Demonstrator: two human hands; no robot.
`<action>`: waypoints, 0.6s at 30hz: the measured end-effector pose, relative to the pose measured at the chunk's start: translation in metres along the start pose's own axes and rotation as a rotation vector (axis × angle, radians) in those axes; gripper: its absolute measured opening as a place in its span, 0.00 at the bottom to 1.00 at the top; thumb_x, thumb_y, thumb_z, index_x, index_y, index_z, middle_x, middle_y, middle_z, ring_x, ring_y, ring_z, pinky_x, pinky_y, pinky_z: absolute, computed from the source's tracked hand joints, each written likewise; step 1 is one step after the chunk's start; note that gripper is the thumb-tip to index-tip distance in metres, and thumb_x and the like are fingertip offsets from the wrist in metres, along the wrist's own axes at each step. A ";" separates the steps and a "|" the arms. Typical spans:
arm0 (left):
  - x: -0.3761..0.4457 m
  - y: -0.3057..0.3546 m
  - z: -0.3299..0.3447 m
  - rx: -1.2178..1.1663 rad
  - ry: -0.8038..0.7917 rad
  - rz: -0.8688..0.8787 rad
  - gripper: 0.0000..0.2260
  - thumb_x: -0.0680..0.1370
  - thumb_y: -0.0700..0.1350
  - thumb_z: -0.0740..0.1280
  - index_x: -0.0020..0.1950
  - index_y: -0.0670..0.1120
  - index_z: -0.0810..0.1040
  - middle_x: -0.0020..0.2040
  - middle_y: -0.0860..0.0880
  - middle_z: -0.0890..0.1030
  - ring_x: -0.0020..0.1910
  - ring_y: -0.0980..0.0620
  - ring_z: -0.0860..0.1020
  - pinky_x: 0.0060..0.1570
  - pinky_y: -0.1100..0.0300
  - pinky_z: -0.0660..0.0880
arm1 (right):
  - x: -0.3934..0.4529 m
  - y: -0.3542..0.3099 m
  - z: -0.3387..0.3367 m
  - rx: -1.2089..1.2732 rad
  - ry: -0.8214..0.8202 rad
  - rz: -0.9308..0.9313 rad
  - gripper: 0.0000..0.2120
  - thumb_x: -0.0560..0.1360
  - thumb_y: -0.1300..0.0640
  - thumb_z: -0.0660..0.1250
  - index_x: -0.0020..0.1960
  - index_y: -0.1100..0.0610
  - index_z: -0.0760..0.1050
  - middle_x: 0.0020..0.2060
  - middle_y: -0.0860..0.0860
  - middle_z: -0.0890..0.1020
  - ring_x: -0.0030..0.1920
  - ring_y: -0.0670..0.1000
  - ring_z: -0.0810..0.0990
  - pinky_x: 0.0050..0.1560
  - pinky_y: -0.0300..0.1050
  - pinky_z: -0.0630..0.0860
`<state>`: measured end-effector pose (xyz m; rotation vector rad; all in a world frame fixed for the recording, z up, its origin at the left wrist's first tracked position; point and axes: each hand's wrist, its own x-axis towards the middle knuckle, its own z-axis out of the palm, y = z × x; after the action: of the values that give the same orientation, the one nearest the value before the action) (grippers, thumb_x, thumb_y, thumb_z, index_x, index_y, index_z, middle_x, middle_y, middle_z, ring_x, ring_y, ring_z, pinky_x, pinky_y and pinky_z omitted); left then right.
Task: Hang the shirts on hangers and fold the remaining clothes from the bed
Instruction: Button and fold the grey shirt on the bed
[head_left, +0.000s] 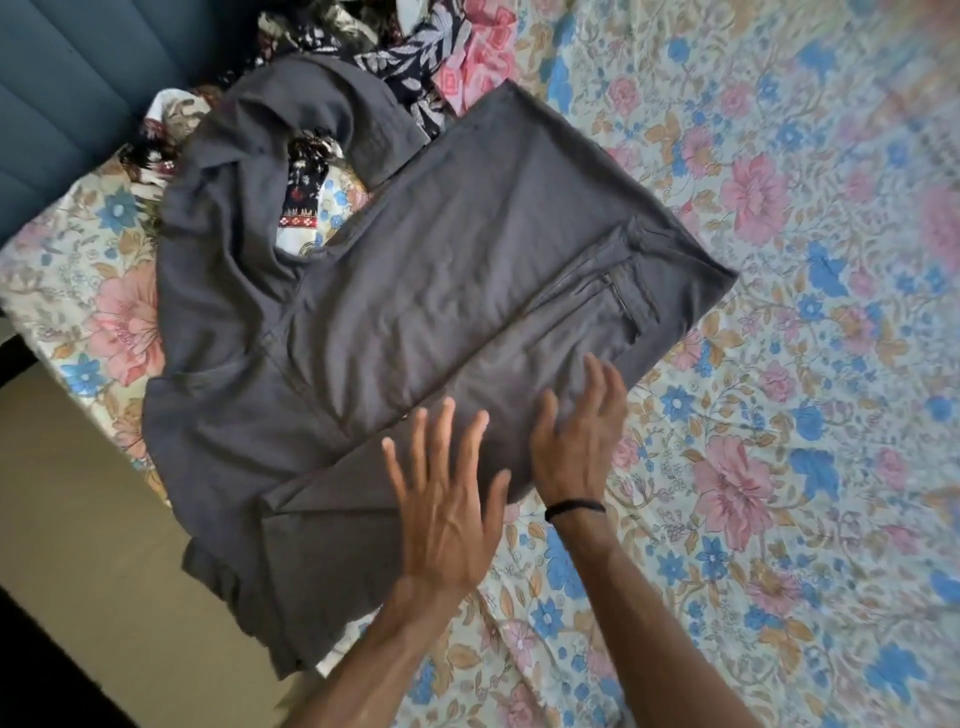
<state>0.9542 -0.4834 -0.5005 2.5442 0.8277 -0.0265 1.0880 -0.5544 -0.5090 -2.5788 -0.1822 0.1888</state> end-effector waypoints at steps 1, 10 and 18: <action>0.014 -0.011 0.008 0.039 -0.058 -0.030 0.31 0.83 0.62 0.59 0.83 0.52 0.57 0.84 0.45 0.53 0.83 0.42 0.49 0.78 0.33 0.43 | 0.010 0.004 0.014 -0.114 -0.098 -0.183 0.30 0.83 0.46 0.64 0.82 0.51 0.59 0.81 0.58 0.58 0.81 0.60 0.56 0.80 0.61 0.55; 0.039 -0.120 0.025 0.285 -0.072 0.040 0.35 0.81 0.68 0.55 0.84 0.54 0.51 0.85 0.49 0.48 0.84 0.45 0.48 0.76 0.30 0.51 | 0.134 0.054 0.046 -0.558 -0.216 -0.342 0.35 0.81 0.30 0.47 0.84 0.42 0.48 0.84 0.49 0.47 0.82 0.60 0.51 0.80 0.66 0.48; 0.063 -0.294 -0.072 0.186 0.230 -0.493 0.35 0.80 0.63 0.57 0.78 0.38 0.65 0.72 0.34 0.71 0.68 0.31 0.72 0.62 0.33 0.70 | 0.261 -0.078 0.065 -0.491 -0.136 -0.647 0.31 0.76 0.65 0.68 0.77 0.55 0.67 0.74 0.60 0.68 0.66 0.70 0.71 0.60 0.69 0.76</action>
<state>0.8325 -0.2079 -0.5705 2.4723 1.5931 0.0350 1.3263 -0.4119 -0.5479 -2.8118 -1.2208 0.0798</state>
